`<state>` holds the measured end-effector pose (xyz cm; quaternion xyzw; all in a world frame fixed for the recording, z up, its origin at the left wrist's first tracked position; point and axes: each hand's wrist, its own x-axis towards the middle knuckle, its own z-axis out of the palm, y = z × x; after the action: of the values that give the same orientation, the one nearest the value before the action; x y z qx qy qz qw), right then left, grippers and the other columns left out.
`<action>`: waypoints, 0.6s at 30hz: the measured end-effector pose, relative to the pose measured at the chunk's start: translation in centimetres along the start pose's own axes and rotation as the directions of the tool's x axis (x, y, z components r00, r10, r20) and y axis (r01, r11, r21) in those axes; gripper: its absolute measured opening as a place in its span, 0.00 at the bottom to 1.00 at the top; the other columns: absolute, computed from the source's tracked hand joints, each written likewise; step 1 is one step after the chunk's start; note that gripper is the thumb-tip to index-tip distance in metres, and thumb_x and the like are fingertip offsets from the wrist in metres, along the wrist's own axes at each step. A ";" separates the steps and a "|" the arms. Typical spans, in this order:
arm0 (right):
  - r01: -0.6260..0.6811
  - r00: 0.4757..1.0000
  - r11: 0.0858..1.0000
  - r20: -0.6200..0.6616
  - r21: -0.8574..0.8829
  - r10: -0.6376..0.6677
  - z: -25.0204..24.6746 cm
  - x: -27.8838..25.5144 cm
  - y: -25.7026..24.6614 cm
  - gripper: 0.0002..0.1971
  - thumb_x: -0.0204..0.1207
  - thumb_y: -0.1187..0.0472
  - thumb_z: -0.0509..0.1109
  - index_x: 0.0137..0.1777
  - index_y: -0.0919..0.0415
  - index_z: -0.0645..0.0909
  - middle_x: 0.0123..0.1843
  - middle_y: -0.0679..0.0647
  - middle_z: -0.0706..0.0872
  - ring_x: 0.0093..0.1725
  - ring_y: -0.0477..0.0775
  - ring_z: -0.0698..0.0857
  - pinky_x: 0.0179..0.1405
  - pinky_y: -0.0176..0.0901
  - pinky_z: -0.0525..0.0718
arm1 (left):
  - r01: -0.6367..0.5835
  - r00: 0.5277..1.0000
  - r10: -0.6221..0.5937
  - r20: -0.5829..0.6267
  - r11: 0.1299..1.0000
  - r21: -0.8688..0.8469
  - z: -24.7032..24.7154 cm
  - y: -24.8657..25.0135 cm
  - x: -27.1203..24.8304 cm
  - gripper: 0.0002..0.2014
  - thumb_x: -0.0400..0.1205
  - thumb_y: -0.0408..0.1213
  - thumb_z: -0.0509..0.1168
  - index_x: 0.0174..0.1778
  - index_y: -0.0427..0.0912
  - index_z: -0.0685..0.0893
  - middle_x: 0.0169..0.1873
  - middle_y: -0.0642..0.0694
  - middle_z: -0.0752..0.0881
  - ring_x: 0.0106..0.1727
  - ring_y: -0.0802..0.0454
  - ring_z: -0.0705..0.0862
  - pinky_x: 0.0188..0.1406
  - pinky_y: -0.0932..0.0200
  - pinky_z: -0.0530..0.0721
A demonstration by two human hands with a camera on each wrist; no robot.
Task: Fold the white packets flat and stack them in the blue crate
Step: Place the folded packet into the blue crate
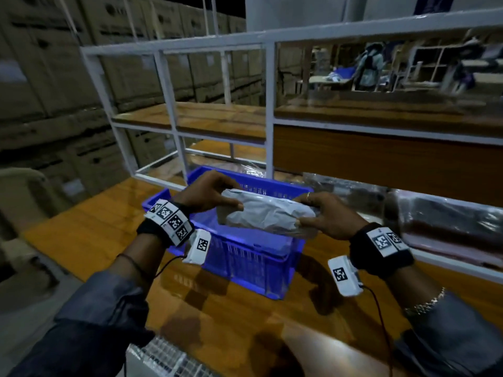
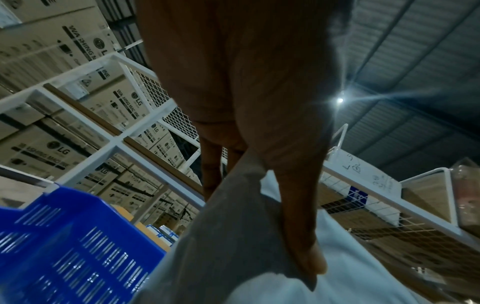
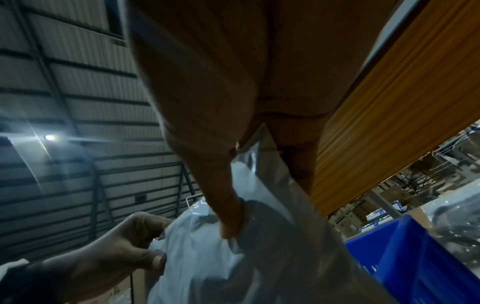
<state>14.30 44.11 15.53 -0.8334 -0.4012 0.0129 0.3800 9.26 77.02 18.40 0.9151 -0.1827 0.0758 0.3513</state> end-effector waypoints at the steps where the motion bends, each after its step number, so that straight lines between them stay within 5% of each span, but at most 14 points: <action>1: -0.007 1.000 1.000 -0.003 -0.024 0.007 0.4 1.3 0.2 0.19 0.72 0.64 0.83 0.62 0.57 0.88 0.58 0.45 0.90 0.56 0.39 0.87 0.58 0.38 0.83 | -0.007 1.000 0.006 0.012 1.000 0.024 -0.6 -1.2 0.7 0.16 0.69 0.53 0.83 0.46 0.48 0.93 0.42 0.48 0.94 0.43 0.48 0.91 0.48 0.36 0.87; 3: -0.027 1.000 0.999 0.007 -0.046 0.027 1.2 3.8 1.1 0.19 0.72 0.63 0.83 0.62 0.57 0.87 0.58 0.46 0.91 0.55 0.40 0.88 0.56 0.37 0.82 | -0.042 0.998 0.039 0.048 0.998 0.057 -1.8 -3.7 2.2 0.20 0.69 0.58 0.80 0.47 0.47 0.93 0.41 0.47 0.93 0.44 0.37 0.90 0.45 0.35 0.86; 5: -0.034 0.999 0.995 0.010 -0.092 0.035 1.8 6.2 1.9 0.16 0.73 0.61 0.83 0.60 0.55 0.88 0.55 0.45 0.91 0.54 0.42 0.89 0.54 0.41 0.84 | -0.088 0.991 0.083 0.103 0.995 0.049 -2.8 -6.0 4.2 0.20 0.70 0.57 0.80 0.48 0.45 0.93 0.42 0.48 0.93 0.45 0.37 0.90 0.45 0.36 0.87; 10: -0.172 0.984 0.956 -0.003 -0.235 0.177 2.2 10.7 2.2 0.15 0.74 0.55 0.82 0.59 0.54 0.89 0.59 0.46 0.90 0.58 0.45 0.87 0.59 0.48 0.85 | -0.221 0.962 0.184 0.203 0.959 0.177 -4.6 -11.3 9.3 0.11 0.71 0.50 0.83 0.40 0.50 0.90 0.28 0.59 0.84 0.30 0.61 0.78 0.31 0.57 0.75; 14: -0.365 0.923 0.864 -0.011 -0.346 0.386 2.4 13.7 3.2 0.20 0.75 0.52 0.81 0.66 0.56 0.86 0.65 0.47 0.87 0.63 0.50 0.84 0.59 0.44 0.80 | -0.300 0.923 0.215 0.319 0.921 0.249 -4.5 -13.9 13.6 0.12 0.71 0.50 0.83 0.36 0.56 0.85 0.28 0.61 0.80 0.33 0.69 0.78 0.31 0.72 0.67; 18: -0.497 0.839 0.754 -0.015 -0.430 0.544 2.8 16.1 5.9 0.27 0.69 0.42 0.82 0.63 0.55 0.84 0.62 0.50 0.86 0.60 0.56 0.84 0.56 0.48 0.81 | -0.248 0.909 0.119 0.399 0.925 0.288 -2.9 -17.4 17.8 0.17 0.69 0.54 0.83 0.47 0.48 0.91 0.43 0.54 0.90 0.44 0.58 0.85 0.47 0.55 0.84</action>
<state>28.22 54.49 14.31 -0.9711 -0.1669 0.0787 0.1513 32.40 85.92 14.58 0.9370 -0.3171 -0.0370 0.1418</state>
